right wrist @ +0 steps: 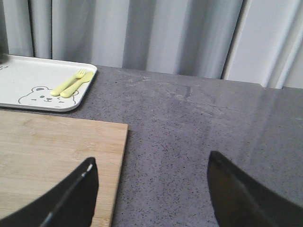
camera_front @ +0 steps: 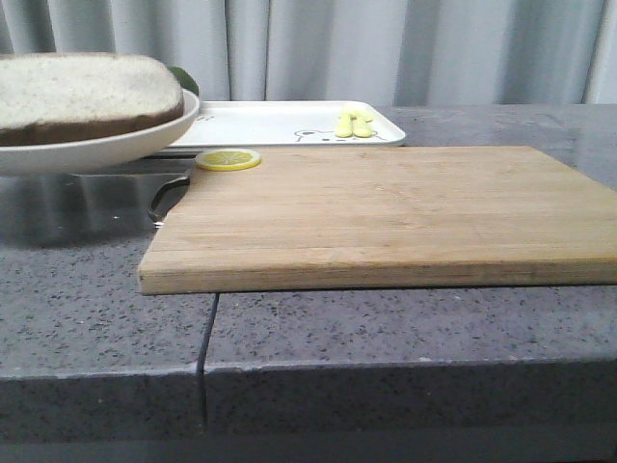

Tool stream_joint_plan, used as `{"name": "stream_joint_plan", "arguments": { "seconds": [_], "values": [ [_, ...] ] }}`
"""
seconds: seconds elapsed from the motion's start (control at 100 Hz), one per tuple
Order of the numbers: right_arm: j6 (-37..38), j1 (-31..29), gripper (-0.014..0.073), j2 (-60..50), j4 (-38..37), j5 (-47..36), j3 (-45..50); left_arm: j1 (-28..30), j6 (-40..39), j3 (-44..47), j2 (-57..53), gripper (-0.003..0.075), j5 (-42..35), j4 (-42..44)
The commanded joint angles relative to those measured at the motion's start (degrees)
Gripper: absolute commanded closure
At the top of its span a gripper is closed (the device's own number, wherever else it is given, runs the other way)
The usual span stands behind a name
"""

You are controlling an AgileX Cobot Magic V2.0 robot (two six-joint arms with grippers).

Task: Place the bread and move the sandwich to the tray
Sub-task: 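Grasp the plate rim with the left gripper and lift it, then carry the plate with the left gripper over the bear-print tray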

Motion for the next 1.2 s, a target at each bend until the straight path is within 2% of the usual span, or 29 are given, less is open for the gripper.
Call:
{"name": "stream_joint_plan", "arguments": {
  "seconds": [0.0,0.23,0.42,0.78,1.19],
  "values": [
    [0.0,-0.4,0.0095,0.3,-0.4,-4.6,-1.5,-0.1,-0.3,-2.0,-2.8,0.0739,-1.2,-6.0],
    [0.0,-0.4,0.0095,0.3,-0.4,-4.6,-1.5,-0.1,0.0,-7.6,-1.6,0.0739,-0.4,-9.3],
    [0.0,-0.4,0.0095,0.3,-0.4,-4.6,-1.5,-0.5,0.2,-16.9,2.9,0.0739,2.8,-9.3],
    [0.0,-0.4,0.0095,0.3,-0.4,-4.6,-1.5,-7.1,0.2,-36.5,19.1,0.0739,8.4,-8.6],
    [0.0,-0.4,0.0095,0.3,-0.4,-4.6,-1.5,-7.7,-1.9,-58.2,36.7,0.0740,16.9,-7.1]
  ]
}}
